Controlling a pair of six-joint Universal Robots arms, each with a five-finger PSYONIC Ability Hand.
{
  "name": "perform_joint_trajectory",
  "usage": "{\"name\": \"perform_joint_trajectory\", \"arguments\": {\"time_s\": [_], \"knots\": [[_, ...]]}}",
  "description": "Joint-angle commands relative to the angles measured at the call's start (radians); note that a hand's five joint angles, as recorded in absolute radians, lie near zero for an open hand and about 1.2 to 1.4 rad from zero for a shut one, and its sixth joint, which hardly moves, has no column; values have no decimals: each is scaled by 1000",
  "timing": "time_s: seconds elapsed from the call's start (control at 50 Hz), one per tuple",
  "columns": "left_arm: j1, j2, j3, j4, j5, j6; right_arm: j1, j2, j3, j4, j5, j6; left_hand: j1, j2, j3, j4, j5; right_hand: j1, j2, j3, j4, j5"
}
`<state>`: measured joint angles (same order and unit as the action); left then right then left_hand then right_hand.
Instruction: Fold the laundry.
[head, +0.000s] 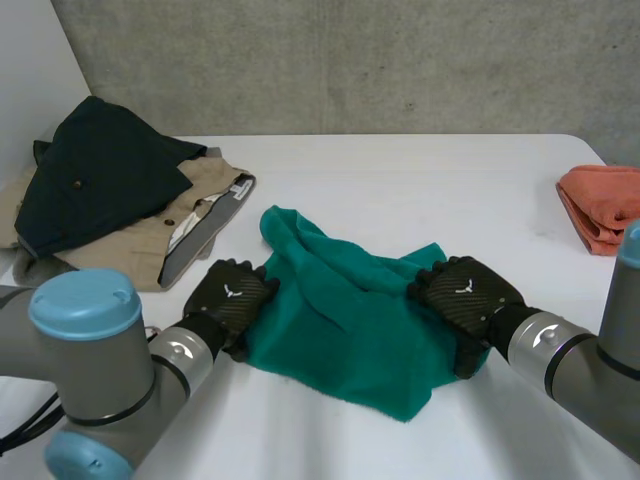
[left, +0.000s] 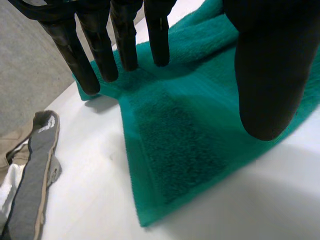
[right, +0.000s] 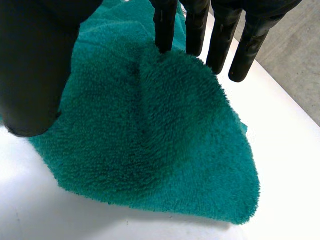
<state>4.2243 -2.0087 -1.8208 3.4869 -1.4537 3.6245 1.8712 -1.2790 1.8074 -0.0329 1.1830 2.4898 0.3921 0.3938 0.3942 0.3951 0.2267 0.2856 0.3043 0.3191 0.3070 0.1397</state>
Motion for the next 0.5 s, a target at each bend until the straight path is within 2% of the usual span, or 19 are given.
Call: {"name": "perform_joint_trajectory", "arguments": {"time_s": [0.02,0.2,0.5], "knots": [[-1,-61,38,-14,0,39,-12,10,12,-25,0,6,74,72,72,71,65,114,95,80,92,85],[-15,-53,34,-75,-7,39,-12,12,18,-30,0,9,53,52,51,50,44,128,109,95,107,99],[-1,-133,100,-63,-2,40,-12,29,20,-36,0,8,144,143,142,141,135,158,139,124,136,129]]}}
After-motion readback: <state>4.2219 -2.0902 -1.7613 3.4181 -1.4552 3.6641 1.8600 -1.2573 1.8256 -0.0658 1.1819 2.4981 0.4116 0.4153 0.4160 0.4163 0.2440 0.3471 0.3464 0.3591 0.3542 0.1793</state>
